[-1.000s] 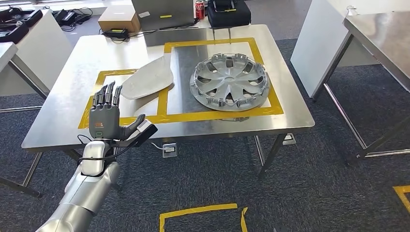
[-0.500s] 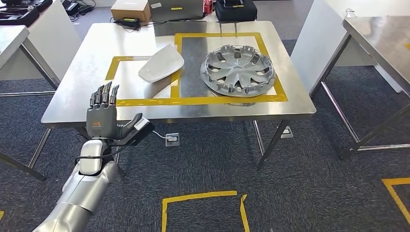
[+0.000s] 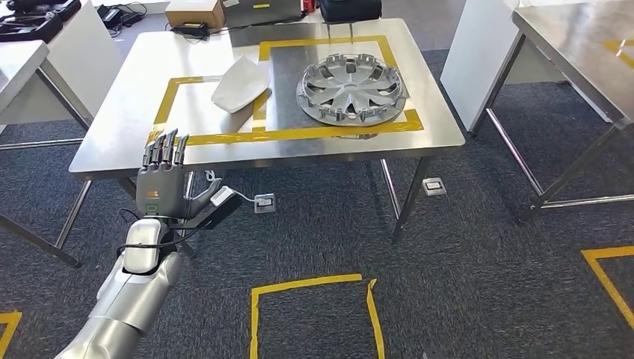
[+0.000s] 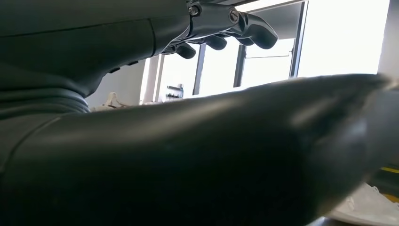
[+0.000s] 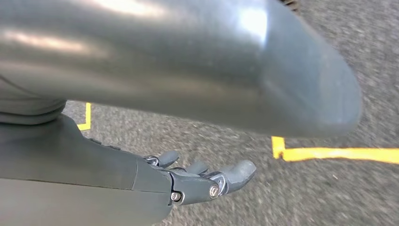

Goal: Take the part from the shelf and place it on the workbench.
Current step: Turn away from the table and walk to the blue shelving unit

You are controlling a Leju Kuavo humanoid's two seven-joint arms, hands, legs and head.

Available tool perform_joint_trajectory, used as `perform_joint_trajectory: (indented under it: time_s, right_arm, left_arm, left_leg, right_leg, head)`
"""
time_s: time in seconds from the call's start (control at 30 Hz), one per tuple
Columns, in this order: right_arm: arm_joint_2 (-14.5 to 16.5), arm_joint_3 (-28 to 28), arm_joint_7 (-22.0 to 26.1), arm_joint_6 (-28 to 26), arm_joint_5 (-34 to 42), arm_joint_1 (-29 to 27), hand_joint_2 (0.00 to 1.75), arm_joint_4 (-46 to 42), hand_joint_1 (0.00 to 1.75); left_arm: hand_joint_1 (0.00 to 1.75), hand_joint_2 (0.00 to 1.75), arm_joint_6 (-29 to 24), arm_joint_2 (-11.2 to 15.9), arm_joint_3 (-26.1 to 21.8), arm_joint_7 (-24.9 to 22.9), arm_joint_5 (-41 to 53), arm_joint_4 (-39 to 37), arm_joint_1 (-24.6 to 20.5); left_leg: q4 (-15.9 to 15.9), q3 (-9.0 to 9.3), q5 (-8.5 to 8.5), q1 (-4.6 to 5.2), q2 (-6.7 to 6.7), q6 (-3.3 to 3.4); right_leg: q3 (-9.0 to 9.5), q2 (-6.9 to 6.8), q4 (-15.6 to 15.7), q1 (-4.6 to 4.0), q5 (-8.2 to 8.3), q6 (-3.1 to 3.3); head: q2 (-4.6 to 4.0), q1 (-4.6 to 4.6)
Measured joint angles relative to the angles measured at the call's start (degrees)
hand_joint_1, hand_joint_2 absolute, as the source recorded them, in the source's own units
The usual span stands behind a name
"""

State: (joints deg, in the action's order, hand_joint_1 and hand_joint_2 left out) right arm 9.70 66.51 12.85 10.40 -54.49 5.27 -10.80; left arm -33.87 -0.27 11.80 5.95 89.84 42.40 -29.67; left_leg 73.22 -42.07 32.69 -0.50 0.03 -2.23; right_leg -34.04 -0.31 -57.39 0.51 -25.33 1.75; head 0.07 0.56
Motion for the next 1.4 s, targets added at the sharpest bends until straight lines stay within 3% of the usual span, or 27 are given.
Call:
perform_joint_trajectory:
  time_s: [0.07, 0.13, 0.2, 0.23, 0.3, 0.33, 0.4, 0.47, 0.5, 0.53, 0.57, 0.6, 0.63, 0.7, 0.73, 0.8, 0.87, 0.9, 0.97, 1.0, 1.03, 1.07, 1.1, 1.17, 1.2, 1.27, 1.4]
  right_arm:
    - [0.0, 0.0, 0.0, 0.0, 0.0, 0.0, 0.0, 0.0, 0.0]
    - [0.0, 0.0, 0.0, 0.0, 0.0, 0.0, 0.0, 0.0, 0.0]
    - [0.0, 0.0, 0.0, 0.0, -0.1, 0.0, 0.0, 0.0, 0.0]
    - [0.0, 0.0, -0.1, 0.1, -0.1, 0.0, 0.0, 0.0, 0.0]
    - [0.1, 0.0, -0.2, 0.1, -0.3, -0.1, 0.0, 0.0, 0.0]
    - [0.1, 0.0, -0.2, 0.1, -0.4, -0.2, 0.0, 0.0, 0.0]
    - [0.2, 0.0, -0.3, 0.1, -0.5, -0.3, 0.0, 0.0, 0.0]
    - [0.3, 0.0, -0.3, 0.2, -0.5, -0.3, 0.0, 0.0, 0.0]
    - [0.3, 0.0, -0.4, 0.2, -0.5, -0.3, 0.0, 0.0, 0.0]
    - [0.3, 0.0, -0.4, 0.2, -0.5, -0.3, 0.0, 0.0, 0.0]
    - [0.3, 0.0, -0.5, 0.2, -0.5, -0.3, 0.0, 0.0, 0.0]
    - [0.3, 0.0, -0.5, 0.2, -0.5, -0.2, 0.0, 0.0, 0.0]
    - [0.4, 0.0, -0.6, 0.2, -0.5, -0.2, 0.0, 0.0, 0.0]
    - [0.4, 0.0, -0.6, 0.2, -0.6, -0.1, 0.0, 0.0, 0.0]
    - [0.4, 0.0, -0.5, 0.2, -0.6, -0.1, 0.0, 0.0, 0.0]
    - [0.6, 0.0, -0.5, 0.3, -0.7, -0.1, 0.0, 0.0, 0.0]
    - [0.7, 0.0, -0.7, 0.4, -0.8, -0.1, 0.0, 0.0, 0.0]
    - [0.8, 0.0, -0.8, 0.4, -0.8, -0.1, 0.0, 0.0, 0.0]
    - [0.8, 0.0, -0.9, 0.4, -0.8, -0.1, 0.0, 0.0, 0.0]
    - [0.8, 0.0, -1.0, 0.4, -0.8, -0.1, 0.0, 0.0, 0.0]
    - [0.8, 0.0, -1.0, 0.4, -0.8, -0.1, 0.0, 0.0, 0.0]
    - [0.8, 0.0, -1.0, 0.4, -0.8, -0.1, 0.0, 0.0, 0.0]
    - [0.8, 0.0, -1.0, 0.4, -0.8, -0.1, 0.0, 0.0, 0.0]
    - [0.8, 0.0, -1.0, 0.4, -0.8, -0.1, 0.0, 0.0, 0.0]
    - [0.8, 0.0, -1.0, 0.4, -0.8, -0.1, 0.0, 0.0, 0.0]
    - [0.7, 0.0, -1.0, 0.3, -0.8, -0.1, 0.0, 0.0, 0.0]
    - [0.6, 0.0, -1.0, 0.3, -0.9, -0.2, 0.0, 0.0, 0.0]
  left_arm:
    - [0.0, 0.0, 0.3, 0.1, 0.0, -0.2, 0.0, -0.1, 0.1]
    - [0.0, 0.0, 0.5, 0.1, 0.0, -0.3, 0.0, -0.1, 0.1]
    - [0.0, 0.0, 0.5, 0.1, 0.0, -0.3, 0.0, 0.1, 0.0]
    - [0.0, 0.0, 0.6, 0.1, 0.0, -0.3, 0.0, 0.2, 0.0]
    - [0.0, 0.0, 0.9, 0.2, 0.0, -0.3, 0.0, 0.3, 0.2]
    - [0.0, 0.0, 1.1, 0.3, 0.0, -0.4, 0.0, 0.3, 0.3]
    - [0.0, 0.0, 1.4, 0.4, 0.0, -0.5, 0.0, 0.3, 0.5]
    - [0.0, 0.0, 1.6, 0.5, 0.0, -0.6, 0.0, 0.4, 0.7]
    - [0.0, 0.0, 1.6, 0.6, 0.0, -0.6, 0.0, 0.4, 1.0]
    - [0.0, 0.0, 1.6, 0.6, 0.0, -0.7, 0.0, 0.4, 1.2]
    - [0.0, 0.0, 1.7, 0.7, 0.0, -0.8, 0.0, 0.4, 1.4]
    - [0.0, 0.0, 1.7, 0.8, 0.0, -0.9, 0.0, 0.4, 1.5]
    - [0.0, 0.0, 1.7, 0.9, 0.0, -1.0, 0.0, 0.5, 1.6]
    - [0.0, 0.0, 1.8, 1.1, 0.0, -1.3, 0.0, 0.9, 1.6]
    - [0.0, 0.0, 2.0, 1.1, 0.0, -1.4, 0.0, 1.0, 1.6]
    - [0.0, 0.0, 2.4, 1.3, 0.0, -1.6, 0.0, 1.2, 1.7]
    - [0.0, 0.0, 2.6, 1.6, 0.0, -1.8, 0.0, 1.2, 1.7]
    - [0.0, 0.0, 2.6, 1.8, 0.0, -2.0, 0.0, 1.2, 1.7]
    - [0.0, 0.0, 2.5, 2.1, 0.0, -2.4, 0.0, 1.1, 1.7]
    - [0.0, 0.0, 2.5, 2.2, 0.0, -2.6, 0.0, 1.0, 1.7]
    - [0.0, 0.0, 2.5, 2.2, 0.0, -2.7, 0.0, 0.9, 1.8]
    - [0.0, 0.44, 2.6, 2.2, 0.0, -2.8, 0.0, 0.7, 1.8]
    - [0.0, 0.87, 2.7, 2.2, 0.0, -3.0, 0.0, 0.6, 1.7]
    - [0.0, 1.75, 3.3, 2.2, 0.0, -3.5, 0.0, 0.2, 1.6]
    - [0.0, 1.75, 3.8, 2.1, 0.0, -3.8, 0.0, 0.0, 1.4]
    - [0.0, 1.75, 4.6, 1.9, 0.0, -4.3, 0.0, -0.6, 1.3]
    - [0.0, 1.75, 4.9, 1.6, -0.3, -4.6, -0.5, -2.1, 1.4]
  left_leg:
    - [1.2, 1.89, -1.84, -0.27, 0.01, -0.34]
    - [-5.2, 7.65, -3.71, -0.52, -0.01, -0.52]
    - [-13.1, 13.05, -2.57, -0.42, -0.18, -0.01]
    - [-15.1, 14.12, -1.82, -0.25, -0.27, 0.42]
    - [-15.6, 13.54, -2.3, -0.08, -0.23, 1.6]
    - [-15.6, 13.11, -2.84, -0.08, -0.14, 2.19]
    - [-15.7, 11.9, -4.22, -0.18, 0.06, 3.2]
    - [-15.6, 10.31, -5.51, -0.01, 0.11, 3.59]
    - [-15.5, 9.45, -6.1, 0.09, 0.13, 3.65]
    - [-15.3, 8.6, -6.67, 0.18, 0.14, 3.64]
    - [-15.2, 7.75, -7.2, 0.25, 0.15, 3.58]
    - [-15.0, 6.97, -7.67, 0.29, 0.15, 3.48]
    - [-14.8, 6.33, -8.1, 0.31, 0.16, 3.34]
    - [-14.6, 5.49, -8.92, 0.37, 0.22, 2.84]
    - [-14.7, 5.31, -9.37, 0.32, 0.25, 2.52]
    - [-15.1, 5.06, -10.19, 0.26, 0.27, 1.8]
    - [-14.1, 4.34, -9.09, 0.23, 0.12, 1.18]
    - [-12.0, 3.58, -7.25, 0.18, 0.05, 0.9]
    - [-5.1, 1.41, -2.45, -0.04, -0.02, 0.34]
    - [-1.6, 0.46, -0.84, -0.15, -0.01, 0.09]
    - [0.5, 0.16, -0.4, -0.26, -0.01, -0.13]
    - [0.8, 0.78, -1.01, -0.4, 0.0, -0.31]
    - [-1.3, 2.58, -2.4, -0.58, 0.02, -0.47]
    - [-8.9, 8.03, -4.3, -0.79, 0.0, -0.66]
    - [-12.2, 10.15, -4.41, -0.76, -0.06, -0.53]
    - [-14.8, 11.58, -3.75, -0.55, -0.22, 0.11]
    - [-15.1, 10.96, -4.18, -0.36, -0.27, 1.24]
  right_leg:
    - [-1.74, -0.06, -0.2, 0.13, 1.36, -0.3]
    - [-3.28, -0.07, -0.4, 0.26, 2.53, -0.84]
    - [-4.11, -0.09, -0.6, 0.23, 3.64, -1.58]
    - [-4.27, -0.09, -0.5, 0.19, 4.22, -1.97]
    - [-4.52, -0.05, -0.1, 0.34, 5.23, -2.76]
    - [-4.91, 0.0, -0.5, 0.45, 4.66, -3.12]
    - [-6.4, 0.12, -4.2, 0.62, 0.43, -3.65]
    - [-8.33, 0.17, -11.7, 0.58, -5.17, -3.94]
    - [-8.85, 0.17, -15.1, 0.55, -6.51, -3.99]
    - [-8.6, 0.18, -16.9, 0.5, -6.52, -3.94]
    - [-7.34, 0.18, -16.7, 0.42, -5.5, -3.78]
    - [-5.08, 0.19, -14.4, 0.31, -4.07, -3.5]
    - [-2.19, 0.22, -10.6, 0.16, -3.29, -3.08]
    - [2.74, 0.31, -3.2, -0.28, -3.62, -2.27]
    - [3.85, 0.36, -1.2, -0.5, -4.11, -1.95]
    - [3.89, 0.39, -0.2, -0.58, -3.75, -1.39]
    - [3.51, 0.23, 0.4, -0.24, -2.93, -0.62]
    - [3.25, 0.16, 0.7, -0.04, -2.43, -0.25]
    - [2.43, 0.12, 0.7, -0.03, -1.67, 0.12]
    - [1.95, 0.11, 0.6, -0.02, -1.31, 0.1]
    - [1.44, 0.1, 0.5, 0.0, -0.98, 0.01]
    - [0.92, 0.09, 0.4, 0.06, -0.69, -0.13]
    - [0.45, 0.09, 0.2, 0.15, -0.45, -0.31]
    - [-0.33, 0.11, -0.4, 0.26, -0.17, -0.83]
    - [-0.62, 0.13, -0.6, 0.24, -0.02, -1.18]
    - [-1.02, 0.17, -0.9, 0.11, 0.24, -1.76]
    - [-1.31, 0.2, -0.6, 0.1, 1.03, -0.48]
  head:
    - [0.0, -0.01]
    - [0.0, -0.03]
    - [0.0, -0.07]
    - [0.0, -0.09]
    - [0.0, -0.13]
    - [0.0, -0.11]
    - [0.0, 0.04]
    - [0.0, 0.18]
    - [0.0, 0.2]
    - [0.0, 0.2]
    - [0.0, 0.21]
    - [0.0, 0.22]
    - [0.0, 0.22]
    - [0.0, 0.2]
    - [0.0, 0.2]
    - [0.0, 0.23]
    - [0.0, 0.18]
    - [0.0, 0.1]
    - [0.0, -0.04]
    - [0.0, -0.07]
    - [0.0, -0.07]
    - [0.0, -0.08]
    - [0.0, -0.09]
    - [0.0, -0.14]
    - [0.0, -0.16]
    - [0.0, -0.19]
    - [0.0, -0.1]
